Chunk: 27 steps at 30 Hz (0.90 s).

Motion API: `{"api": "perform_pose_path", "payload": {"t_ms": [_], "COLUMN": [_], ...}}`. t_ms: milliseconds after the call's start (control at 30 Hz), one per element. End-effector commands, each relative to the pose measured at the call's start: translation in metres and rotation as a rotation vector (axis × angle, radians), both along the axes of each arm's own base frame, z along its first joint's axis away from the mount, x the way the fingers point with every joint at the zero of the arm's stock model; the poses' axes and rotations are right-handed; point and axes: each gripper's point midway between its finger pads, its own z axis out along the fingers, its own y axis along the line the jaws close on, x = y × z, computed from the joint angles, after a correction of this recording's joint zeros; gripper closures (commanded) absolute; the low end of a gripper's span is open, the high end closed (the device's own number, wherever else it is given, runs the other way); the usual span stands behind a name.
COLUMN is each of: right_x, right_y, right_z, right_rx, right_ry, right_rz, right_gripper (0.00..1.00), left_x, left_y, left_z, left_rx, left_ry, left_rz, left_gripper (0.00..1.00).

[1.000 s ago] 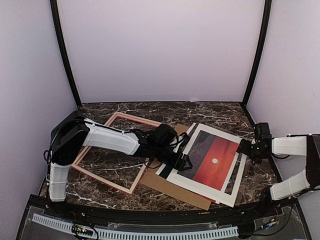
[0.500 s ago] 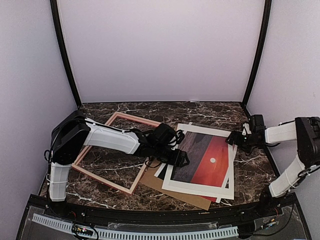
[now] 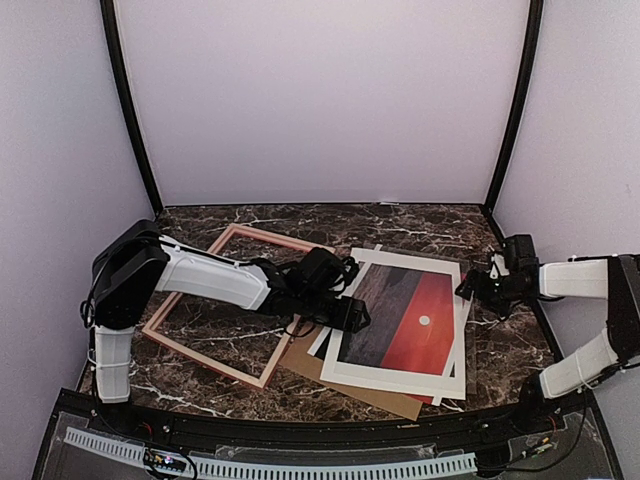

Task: Put the photo into the frame
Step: Pick up the glass panel from the mat board.

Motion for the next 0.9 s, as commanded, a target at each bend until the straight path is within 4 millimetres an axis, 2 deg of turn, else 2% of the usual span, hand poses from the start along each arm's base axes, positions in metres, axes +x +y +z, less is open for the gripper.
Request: {"api": "perform_pose_path", "payload": {"t_ms": [0,233,367,500,867], "right_x": [-0.02,-0.04,-0.045,-0.047,-0.038], "right_y": [0.012,0.015,0.027,0.037,0.05], "right_z": [-0.005,-0.027,-0.031,-0.026,0.007], "right_rx": [0.088,0.106,0.174,0.227,0.315], "right_ry": [0.032,0.102,0.111,0.104,0.026], "right_rz": [-0.001,-0.001,0.035,0.068,0.135], "right_gripper": [0.14,0.15,0.16,0.19,0.31], "left_x": [0.005,0.001,-0.003,-0.009,-0.02], "left_y": [-0.003,-0.007,-0.006,-0.002,0.01], "left_z": [0.018,0.004,-0.005,-0.014,-0.033], "left_rx": [-0.022,-0.019,-0.021,-0.018,0.002], "left_ry": [-0.033,0.006,0.036,0.063,0.113], "left_rz": [-0.009,-0.024,-0.032,-0.031,-0.022], "left_gripper": [0.26,0.26,0.26,0.26,0.27]}}
